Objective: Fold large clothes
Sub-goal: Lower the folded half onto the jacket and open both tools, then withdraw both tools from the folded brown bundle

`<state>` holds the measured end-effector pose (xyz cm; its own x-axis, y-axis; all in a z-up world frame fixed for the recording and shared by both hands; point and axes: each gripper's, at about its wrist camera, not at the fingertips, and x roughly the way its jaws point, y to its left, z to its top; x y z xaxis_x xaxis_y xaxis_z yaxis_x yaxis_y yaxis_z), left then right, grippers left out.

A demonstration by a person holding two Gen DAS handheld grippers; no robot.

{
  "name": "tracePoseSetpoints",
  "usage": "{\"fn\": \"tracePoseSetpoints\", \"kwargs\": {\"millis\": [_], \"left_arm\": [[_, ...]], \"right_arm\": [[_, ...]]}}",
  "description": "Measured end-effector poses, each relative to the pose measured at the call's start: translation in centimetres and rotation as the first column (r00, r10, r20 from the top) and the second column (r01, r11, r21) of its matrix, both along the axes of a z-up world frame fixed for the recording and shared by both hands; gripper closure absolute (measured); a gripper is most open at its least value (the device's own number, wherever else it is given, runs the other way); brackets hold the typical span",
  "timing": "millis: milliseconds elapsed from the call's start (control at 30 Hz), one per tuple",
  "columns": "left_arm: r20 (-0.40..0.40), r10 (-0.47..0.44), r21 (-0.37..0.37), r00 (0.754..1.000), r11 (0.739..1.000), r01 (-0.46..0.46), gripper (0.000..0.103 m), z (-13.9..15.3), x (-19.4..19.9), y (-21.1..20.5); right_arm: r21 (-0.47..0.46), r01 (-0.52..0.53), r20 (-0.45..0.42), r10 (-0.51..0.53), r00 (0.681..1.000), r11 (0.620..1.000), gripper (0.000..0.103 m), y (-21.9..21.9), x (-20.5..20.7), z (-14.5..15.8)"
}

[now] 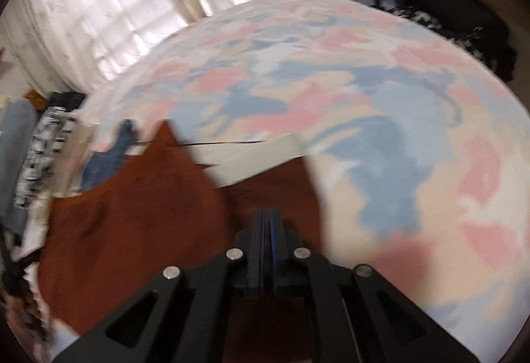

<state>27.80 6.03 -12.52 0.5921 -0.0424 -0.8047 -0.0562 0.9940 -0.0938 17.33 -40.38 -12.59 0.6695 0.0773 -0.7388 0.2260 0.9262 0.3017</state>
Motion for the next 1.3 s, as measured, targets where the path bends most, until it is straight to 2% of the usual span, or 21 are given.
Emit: {"fn": "tracePoseSetpoints", "kwargs": {"millis": [67,233,333,400,467,533,600,700,800,900,967,1033,1100,1300], "left_arm": [[0.036,-0.044,-0.005,0.998,0.999,0.044,0.096,1.5,-1.9,-1.7],[0.07,-0.176,-0.109,0.982,0.977,0.183,0.093,3.2,-5.1,-6.7],[0.062,-0.231,-0.13,0.971,0.963,0.237,0.093,2.7,-5.6,-9.9],[0.042,-0.233,-0.141,0.972,0.961,0.237,0.093,1.7,-5.4,-11.3],[-0.003,-0.219,-0.116,0.976,0.969,0.217,0.093,0.3,-5.0,-12.0],[-0.057,-0.217,-0.091,0.975,0.973,0.211,0.093,-1.5,-4.4,-12.0],[-0.061,-0.219,-0.089,0.974,0.973,0.213,0.093,-2.5,-4.4,-11.8],[-0.047,-0.215,-0.104,0.976,0.972,0.209,0.093,-2.6,-4.7,-11.6],[-0.04,-0.202,-0.132,0.979,0.972,0.195,0.093,-2.4,-4.9,-11.1],[-0.04,-0.186,-0.163,0.982,0.971,0.178,0.092,-1.4,-5.7,-10.2],[-0.027,-0.177,-0.171,0.984,0.97,0.17,0.087,-0.4,-6.6,-9.8],[-0.011,-0.167,-0.164,0.986,0.973,0.163,0.069,0.4,-7.8,-9.6],[0.011,-0.158,-0.161,0.987,0.974,0.158,0.062,1.4,-9.8,-9.3],[0.018,-0.144,-0.202,0.989,0.969,0.144,0.057,2.8,-14.8,-7.6]], "right_arm": [[0.034,-0.049,0.02,0.049,0.999,0.998,0.1,2.5,-0.2,1.0],[0.075,-0.249,0.07,0.244,0.967,0.966,0.1,11.3,-0.6,2.6],[0.084,-0.347,0.081,0.341,0.937,0.934,0.1,16.2,-0.1,2.8],[0.065,-0.38,0.068,0.376,0.924,0.923,0.1,18.7,0.6,2.3],[0.053,-0.393,0.041,0.392,0.919,0.918,0.1,20.1,1.4,1.1],[0.012,-0.376,-0.026,0.376,0.926,0.927,0.1,20.7,2.2,-0.9],[-0.003,-0.362,-0.087,0.36,0.929,0.932,0.103,20.6,2.7,-3.0],[0.066,-0.35,-0.053,0.354,0.934,0.934,0.103,19.0,2.1,-3.7],[0.068,-0.343,-0.048,0.346,0.937,0.937,0.103,18.2,1.3,-3.3],[0.113,-0.325,-0.022,0.329,0.944,0.939,0.103,16.8,-0.5,-2.4],[0.126,-0.316,-0.003,0.319,0.948,0.94,0.1,16.2,-1.6,-1.5],[0.102,-0.301,0.011,0.302,0.953,0.948,0.1,15.8,-2.7,-0.6],[0.101,-0.291,0.025,0.29,0.957,0.951,0.1,15.5,-4.1,0.1],[0.104,-0.273,0.063,0.267,0.962,0.956,0.1,15.7,-8.3,1.4]]}}
